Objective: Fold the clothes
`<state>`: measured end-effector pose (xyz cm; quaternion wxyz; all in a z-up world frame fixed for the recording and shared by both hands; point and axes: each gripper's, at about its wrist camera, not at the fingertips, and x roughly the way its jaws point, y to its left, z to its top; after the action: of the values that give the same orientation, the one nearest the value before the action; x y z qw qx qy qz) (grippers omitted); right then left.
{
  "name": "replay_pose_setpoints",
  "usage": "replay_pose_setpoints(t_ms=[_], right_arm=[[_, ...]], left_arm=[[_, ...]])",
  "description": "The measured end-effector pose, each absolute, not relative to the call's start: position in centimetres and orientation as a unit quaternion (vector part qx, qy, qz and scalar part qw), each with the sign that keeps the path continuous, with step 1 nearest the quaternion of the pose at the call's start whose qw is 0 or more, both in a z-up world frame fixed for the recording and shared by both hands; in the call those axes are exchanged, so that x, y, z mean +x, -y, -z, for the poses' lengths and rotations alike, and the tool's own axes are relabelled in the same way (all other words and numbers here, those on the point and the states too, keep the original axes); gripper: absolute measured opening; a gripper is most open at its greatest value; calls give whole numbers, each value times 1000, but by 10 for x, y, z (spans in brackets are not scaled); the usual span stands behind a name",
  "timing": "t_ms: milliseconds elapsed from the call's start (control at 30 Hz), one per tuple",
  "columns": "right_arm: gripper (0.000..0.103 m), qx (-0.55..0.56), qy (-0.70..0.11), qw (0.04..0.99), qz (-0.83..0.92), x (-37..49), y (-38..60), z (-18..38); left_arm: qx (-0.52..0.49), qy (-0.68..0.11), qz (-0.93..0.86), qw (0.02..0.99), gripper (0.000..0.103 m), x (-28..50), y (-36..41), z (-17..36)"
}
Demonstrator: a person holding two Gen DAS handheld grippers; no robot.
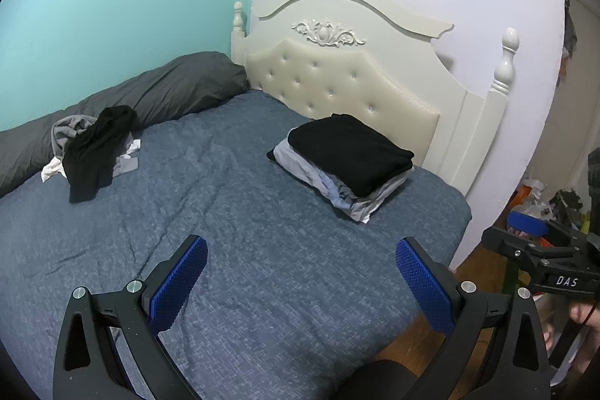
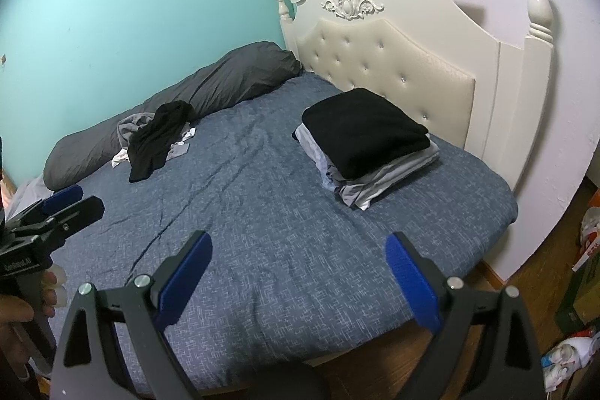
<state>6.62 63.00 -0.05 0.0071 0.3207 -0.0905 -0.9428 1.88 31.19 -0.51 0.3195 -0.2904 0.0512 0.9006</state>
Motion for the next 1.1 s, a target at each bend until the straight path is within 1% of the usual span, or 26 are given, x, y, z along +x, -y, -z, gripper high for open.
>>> replay_pose_setpoints(t_ms=[600, 1100], right_arm=[[95, 316, 89, 10, 945, 69, -629, -2], [95, 313, 88, 13, 946, 74, -627, -5]], left_arm=[[-285, -61, -903, 314, 103, 24, -312, 4], [-296, -51, -900, 317, 103, 22, -307, 7]])
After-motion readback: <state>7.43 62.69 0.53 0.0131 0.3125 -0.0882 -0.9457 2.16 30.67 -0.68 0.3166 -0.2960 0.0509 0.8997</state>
